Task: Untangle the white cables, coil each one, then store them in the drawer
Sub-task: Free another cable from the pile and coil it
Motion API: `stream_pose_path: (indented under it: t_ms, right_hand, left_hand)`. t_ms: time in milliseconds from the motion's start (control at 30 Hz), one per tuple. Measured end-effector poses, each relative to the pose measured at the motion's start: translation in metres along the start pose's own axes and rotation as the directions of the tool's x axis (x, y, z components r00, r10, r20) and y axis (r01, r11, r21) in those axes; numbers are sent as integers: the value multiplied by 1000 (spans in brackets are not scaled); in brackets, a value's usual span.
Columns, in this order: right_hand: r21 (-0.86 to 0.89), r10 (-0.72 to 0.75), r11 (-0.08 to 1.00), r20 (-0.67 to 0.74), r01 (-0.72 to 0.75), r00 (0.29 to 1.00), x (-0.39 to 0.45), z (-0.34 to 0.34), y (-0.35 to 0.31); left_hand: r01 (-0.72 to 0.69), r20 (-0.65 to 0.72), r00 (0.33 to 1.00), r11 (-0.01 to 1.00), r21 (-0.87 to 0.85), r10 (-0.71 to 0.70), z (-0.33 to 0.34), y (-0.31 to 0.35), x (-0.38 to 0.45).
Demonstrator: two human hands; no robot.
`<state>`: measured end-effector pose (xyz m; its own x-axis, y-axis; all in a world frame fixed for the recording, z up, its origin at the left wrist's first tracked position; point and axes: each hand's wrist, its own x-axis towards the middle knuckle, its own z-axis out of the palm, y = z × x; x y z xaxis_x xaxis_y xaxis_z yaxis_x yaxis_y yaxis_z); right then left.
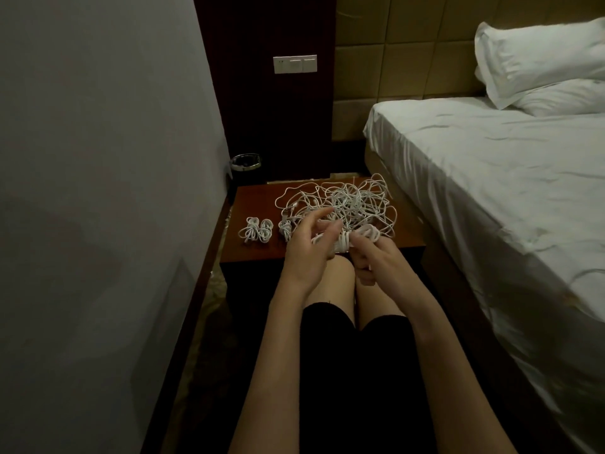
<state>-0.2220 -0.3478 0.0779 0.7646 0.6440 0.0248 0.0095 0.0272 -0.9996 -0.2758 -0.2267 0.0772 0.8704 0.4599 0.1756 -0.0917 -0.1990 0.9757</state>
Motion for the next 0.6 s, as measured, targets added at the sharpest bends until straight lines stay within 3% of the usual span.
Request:
stream_pose_path:
  t_ms: [100,267,467,600]
  right_hand:
    - [-24,-31,999,86,33,996,-2,-6,-2]
    - [-71,-54,995,161,66,985,-4,-10,-3]
    - [-292,-243,930,-33,223,969,-6,-5,-4]
    - [-326,-308,914,-168,242,936,-4,2,-3]
  left_hand:
    - [125,218,971,988,-95,-102,-14,12,-5]
    - [245,328,925,962,-120,-195,-24,20,-8]
    - [275,313,929,935,-223,-198,-16,15,-6]
    - [284,261,946,882,-377,-193,-6,13,-6]
